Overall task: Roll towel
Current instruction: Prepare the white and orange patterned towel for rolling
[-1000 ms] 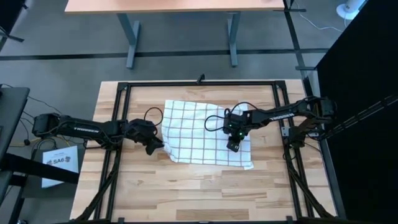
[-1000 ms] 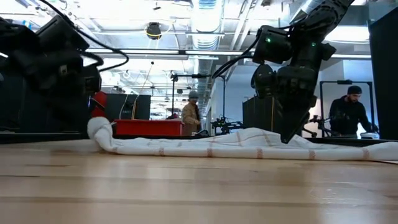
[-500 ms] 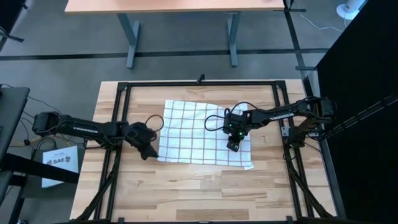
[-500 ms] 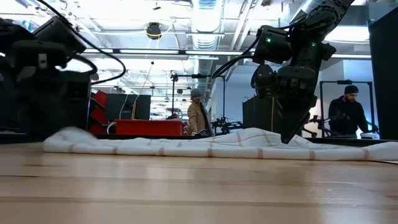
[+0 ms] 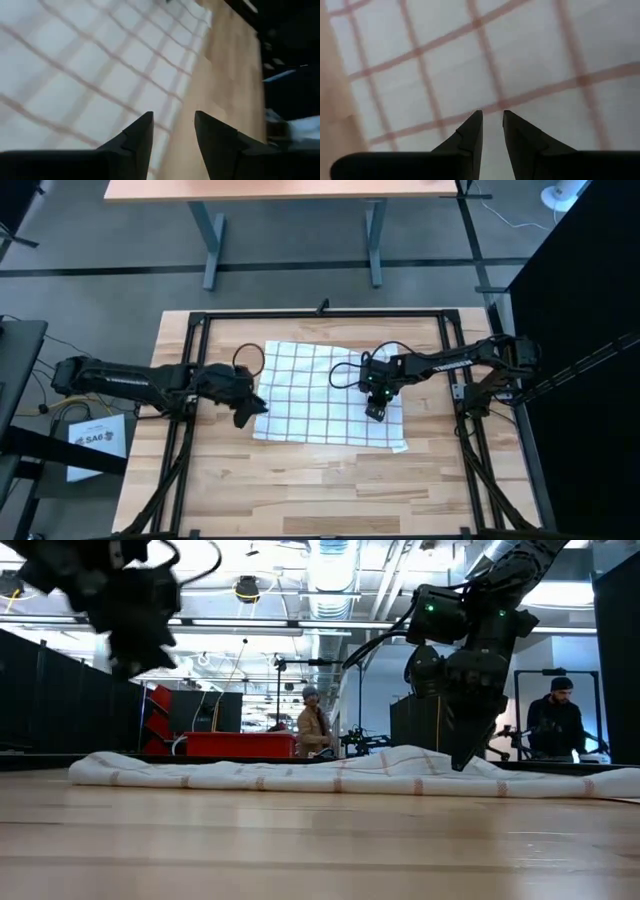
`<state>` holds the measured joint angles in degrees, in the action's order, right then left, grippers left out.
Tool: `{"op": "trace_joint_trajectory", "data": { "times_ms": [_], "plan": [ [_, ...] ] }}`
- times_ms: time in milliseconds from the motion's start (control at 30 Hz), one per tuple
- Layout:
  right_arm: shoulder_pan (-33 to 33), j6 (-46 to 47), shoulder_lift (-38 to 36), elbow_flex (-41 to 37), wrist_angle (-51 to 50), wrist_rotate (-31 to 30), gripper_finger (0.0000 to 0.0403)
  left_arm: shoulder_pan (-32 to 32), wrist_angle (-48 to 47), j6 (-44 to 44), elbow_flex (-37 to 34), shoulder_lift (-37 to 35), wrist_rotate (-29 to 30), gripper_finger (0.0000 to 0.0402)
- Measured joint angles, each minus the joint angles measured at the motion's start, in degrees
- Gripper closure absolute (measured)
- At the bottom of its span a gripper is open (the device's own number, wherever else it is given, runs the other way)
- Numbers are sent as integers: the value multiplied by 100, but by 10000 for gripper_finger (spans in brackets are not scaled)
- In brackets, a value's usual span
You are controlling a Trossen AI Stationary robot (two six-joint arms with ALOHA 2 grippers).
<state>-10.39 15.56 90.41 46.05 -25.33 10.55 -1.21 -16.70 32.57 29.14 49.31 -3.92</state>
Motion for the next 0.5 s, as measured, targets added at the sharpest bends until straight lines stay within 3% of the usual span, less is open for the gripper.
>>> {"op": "trace_joint_trajectory", "data": {
  "times_ms": [200, 500],
  "plan": [
    [-746, 136, -2, 484, -88, -1206, 337, -278, 444, -658, -46, 1385, -79, 278],
    [-2274, -12, -4, 577, -958, -1207, 337, -291, 1688, -838, -42, 2939, -581, 278]
  ]
}}
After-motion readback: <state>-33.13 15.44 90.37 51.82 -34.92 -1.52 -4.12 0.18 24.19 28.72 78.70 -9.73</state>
